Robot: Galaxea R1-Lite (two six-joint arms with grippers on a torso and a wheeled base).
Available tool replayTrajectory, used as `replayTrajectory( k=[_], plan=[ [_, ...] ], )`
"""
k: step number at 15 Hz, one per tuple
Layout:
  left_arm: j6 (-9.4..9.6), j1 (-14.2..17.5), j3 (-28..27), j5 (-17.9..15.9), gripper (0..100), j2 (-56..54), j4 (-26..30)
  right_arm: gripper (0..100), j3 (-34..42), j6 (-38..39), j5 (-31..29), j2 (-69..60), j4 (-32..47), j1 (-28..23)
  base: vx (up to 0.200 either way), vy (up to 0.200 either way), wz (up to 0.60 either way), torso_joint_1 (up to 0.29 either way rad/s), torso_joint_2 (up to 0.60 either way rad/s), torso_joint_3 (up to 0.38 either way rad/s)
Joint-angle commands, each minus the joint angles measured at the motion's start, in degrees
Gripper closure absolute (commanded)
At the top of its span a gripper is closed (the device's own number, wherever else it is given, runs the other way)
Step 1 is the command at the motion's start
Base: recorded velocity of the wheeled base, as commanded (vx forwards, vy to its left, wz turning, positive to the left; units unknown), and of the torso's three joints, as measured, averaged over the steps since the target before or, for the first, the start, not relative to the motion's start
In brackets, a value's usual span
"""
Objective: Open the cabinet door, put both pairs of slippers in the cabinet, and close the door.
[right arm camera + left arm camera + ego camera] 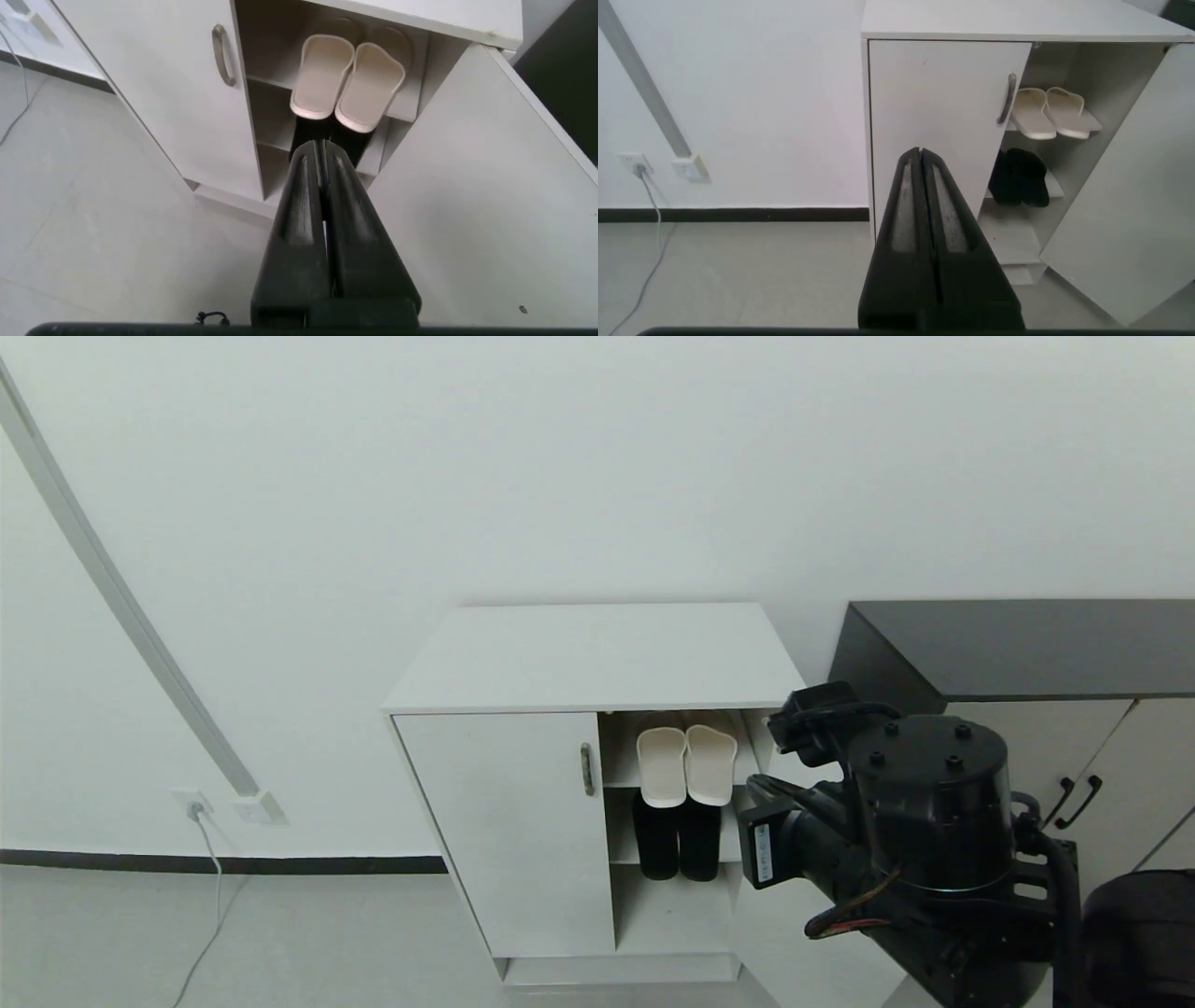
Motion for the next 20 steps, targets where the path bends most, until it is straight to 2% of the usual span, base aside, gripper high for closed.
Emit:
replayTrajectory(
  k=[1, 2, 9, 14, 20],
  plan=[
    [-0.04, 0.0, 0.0, 0.0, 100, 0.1, 0.0, 100, 0.2, 0.0, 0.1, -0.1, 0.0, 0.0, 0.0, 0.0, 0.0, 0.0, 0.0, 0.0],
    [-0.04, 0.0, 0.0, 0.0, 100, 0.1, 0.0, 100, 0.2, 0.0, 0.0, -0.1, 0.0, 0.0, 0.0, 0.0, 0.0, 0.0, 0.0, 0.0],
    [-0.12, 0.0, 0.0, 0.1, 100, 0.1, 0.0, 100, 0.1, -0.1, 0.0, 0.3, 0.0, -1.3, 0.0, 0.0, -0.6, 0.004, 0.0, 0.002],
    [-0.12, 0.0, 0.0, 0.1, 100, 0.1, 0.0, 100, 0.2, -0.7, 0.0, 0.5, 0.0, -1.5, 0.0, 0.0, 0.0, 0.0, 0.0, 0.0],
    [-0.21, 0.0, 0.0, 0.1, 100, 0.1, 0.0, 100, 0.2, -1.1, -0.1, 0.5, 0.0, -2.1, -0.2, 0.0, 0.0, 0.001, 0.0, 0.002]
  ],
)
